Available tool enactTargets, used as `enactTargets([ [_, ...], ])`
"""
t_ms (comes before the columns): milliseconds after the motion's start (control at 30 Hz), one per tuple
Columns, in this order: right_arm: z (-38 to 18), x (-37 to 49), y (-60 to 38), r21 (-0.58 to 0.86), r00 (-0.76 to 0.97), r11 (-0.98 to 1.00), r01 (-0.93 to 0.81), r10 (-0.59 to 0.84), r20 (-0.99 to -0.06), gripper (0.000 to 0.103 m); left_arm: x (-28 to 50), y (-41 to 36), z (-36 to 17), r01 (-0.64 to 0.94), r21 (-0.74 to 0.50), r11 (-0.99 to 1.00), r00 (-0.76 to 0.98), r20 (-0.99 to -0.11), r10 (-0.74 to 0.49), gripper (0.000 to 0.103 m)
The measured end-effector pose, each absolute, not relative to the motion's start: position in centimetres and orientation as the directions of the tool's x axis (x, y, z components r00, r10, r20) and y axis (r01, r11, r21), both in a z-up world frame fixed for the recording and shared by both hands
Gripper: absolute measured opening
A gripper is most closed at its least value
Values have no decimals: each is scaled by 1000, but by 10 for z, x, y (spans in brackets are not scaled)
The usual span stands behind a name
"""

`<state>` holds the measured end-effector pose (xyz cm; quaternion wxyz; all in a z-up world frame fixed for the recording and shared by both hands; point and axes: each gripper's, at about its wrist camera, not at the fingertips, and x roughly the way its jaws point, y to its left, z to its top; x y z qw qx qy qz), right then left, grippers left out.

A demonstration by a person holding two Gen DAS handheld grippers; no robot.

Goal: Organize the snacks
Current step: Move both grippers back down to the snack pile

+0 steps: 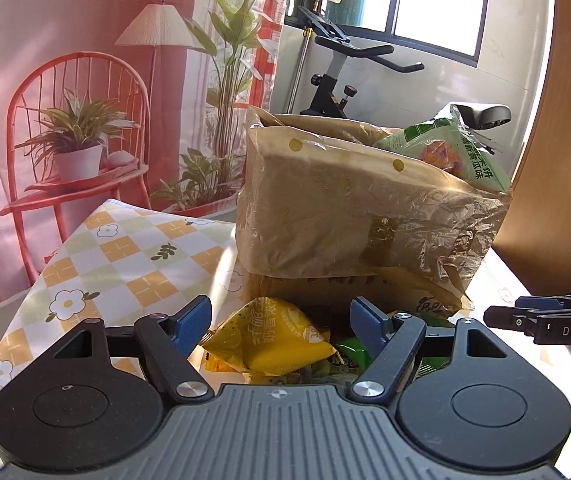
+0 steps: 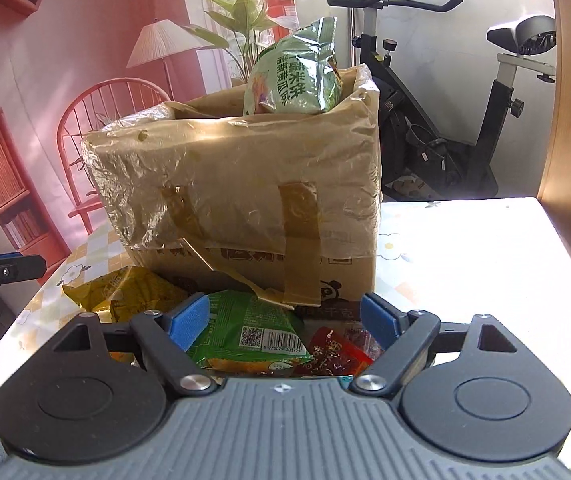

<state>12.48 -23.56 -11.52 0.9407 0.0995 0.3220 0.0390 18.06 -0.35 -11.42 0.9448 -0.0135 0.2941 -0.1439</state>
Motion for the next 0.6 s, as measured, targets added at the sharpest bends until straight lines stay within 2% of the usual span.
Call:
enactTargets([
  [333,-134,141,-206,207,768,978,-35,158,-620,85,180,5,-135,264,-91,960,767,-584,-267,78],
  [433,-141,133,-206,209,759,977,-35,162,-630,85,178,6,-151,279,-98,955,737,-616,-278,71],
  [600,-158,115,-210,142,732,989,-39,125,-670,85,179,1,-179,301,-87,950,693,-664,-280,67],
])
